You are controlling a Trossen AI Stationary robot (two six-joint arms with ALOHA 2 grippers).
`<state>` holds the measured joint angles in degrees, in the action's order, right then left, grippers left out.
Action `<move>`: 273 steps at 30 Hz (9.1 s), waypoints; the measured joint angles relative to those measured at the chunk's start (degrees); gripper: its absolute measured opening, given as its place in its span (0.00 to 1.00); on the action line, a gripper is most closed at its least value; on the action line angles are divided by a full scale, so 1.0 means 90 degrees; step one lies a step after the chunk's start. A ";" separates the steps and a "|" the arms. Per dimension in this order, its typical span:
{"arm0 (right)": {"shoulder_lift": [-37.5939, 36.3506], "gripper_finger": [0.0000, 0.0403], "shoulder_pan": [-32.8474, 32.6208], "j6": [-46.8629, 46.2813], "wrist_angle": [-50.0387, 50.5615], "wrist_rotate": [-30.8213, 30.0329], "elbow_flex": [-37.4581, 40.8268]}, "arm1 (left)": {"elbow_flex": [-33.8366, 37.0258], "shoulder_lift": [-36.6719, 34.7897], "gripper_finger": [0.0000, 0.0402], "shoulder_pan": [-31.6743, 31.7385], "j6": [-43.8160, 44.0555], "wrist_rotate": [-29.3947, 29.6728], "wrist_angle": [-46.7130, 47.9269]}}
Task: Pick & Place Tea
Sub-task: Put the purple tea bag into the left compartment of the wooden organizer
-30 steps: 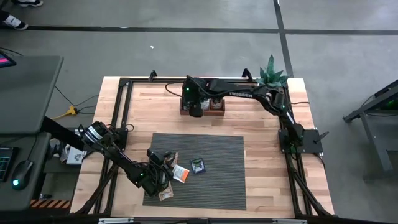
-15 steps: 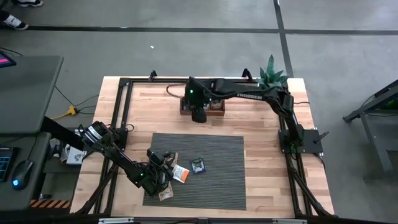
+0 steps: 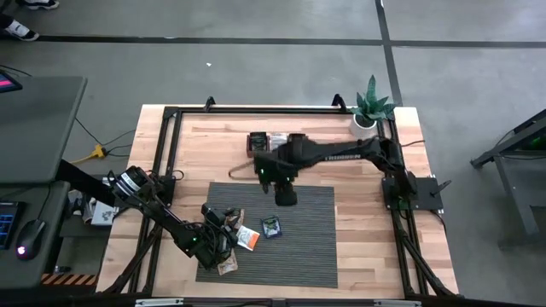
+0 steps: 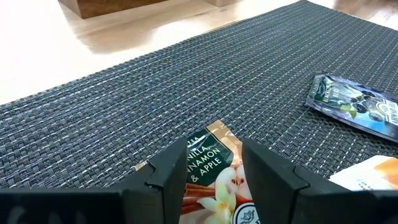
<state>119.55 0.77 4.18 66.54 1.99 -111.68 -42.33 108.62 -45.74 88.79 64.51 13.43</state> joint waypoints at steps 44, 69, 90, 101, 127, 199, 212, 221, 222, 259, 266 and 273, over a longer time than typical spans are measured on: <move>-0.0977 0.00 -0.2806 -0.2287 -0.9095 -0.1758 0.6166 | -0.0007 -0.1241 0.38 0.1804 -0.5342 -0.2506 -0.2686; -0.0328 0.00 -0.2839 -0.2093 -0.9999 -0.2046 0.6166 | -0.0005 -0.1234 0.38 0.2378 -0.5846 -0.3471 -0.3149; -0.0324 0.00 -0.2806 -0.2035 -1.0131 -0.2135 0.6166 | -0.0005 -0.1207 0.38 0.2378 -0.5838 -0.3561 -0.3140; -0.0330 0.00 -0.2699 -0.2294 -0.9753 -0.1934 0.6152 | -0.0005 -0.1205 0.38 0.2695 -0.5814 -0.4799 -0.3111; -0.0340 0.00 -0.2856 -0.3309 -0.9163 -0.2180 0.6154 | -0.0005 -0.1207 0.38 0.4479 -0.4808 -0.8761 -0.3070; -0.0632 0.00 -0.2889 -0.2942 -0.9447 -0.1846 0.6190 | -0.1224 -0.0359 0.00 0.4498 -0.5665 -1.0031 -0.2217; -0.1600 0.00 -0.3279 -0.3034 -0.8496 -0.2016 0.6178 | -0.1217 -0.0538 0.00 0.4500 -0.5970 -1.0088 -0.1916; -0.1647 0.00 -0.3663 -0.3589 -0.8195 -0.2163 0.6216 | -0.1217 -0.1147 0.00 0.4581 -0.6468 -0.9904 -0.1199; -0.1647 0.01 -0.3707 -0.3640 -0.8177 -0.2295 0.6245 | -0.1217 -0.1210 0.00 0.4603 -0.6567 -0.9877 -0.1103; -0.1647 0.03 -0.3960 -0.4318 -0.7601 -0.3449 0.6271 | -0.4464 -0.1979 0.00 0.6785 -1.1635 -0.6698 0.4263; -0.1647 0.03 -0.4084 -0.4302 -0.7601 -0.3544 0.6268 | -0.4464 -0.1760 0.00 0.7426 -1.1742 -0.7344 0.4109; -0.1647 0.03 -0.4104 -0.4300 -0.7601 -0.3546 0.6266 | -0.4462 -0.1217 0.00 0.7799 -1.1971 -0.7615 0.4153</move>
<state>104.73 -36.16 -34.52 -1.87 -29.93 -55.29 -82.48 97.67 24.46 -18.94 -4.03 50.81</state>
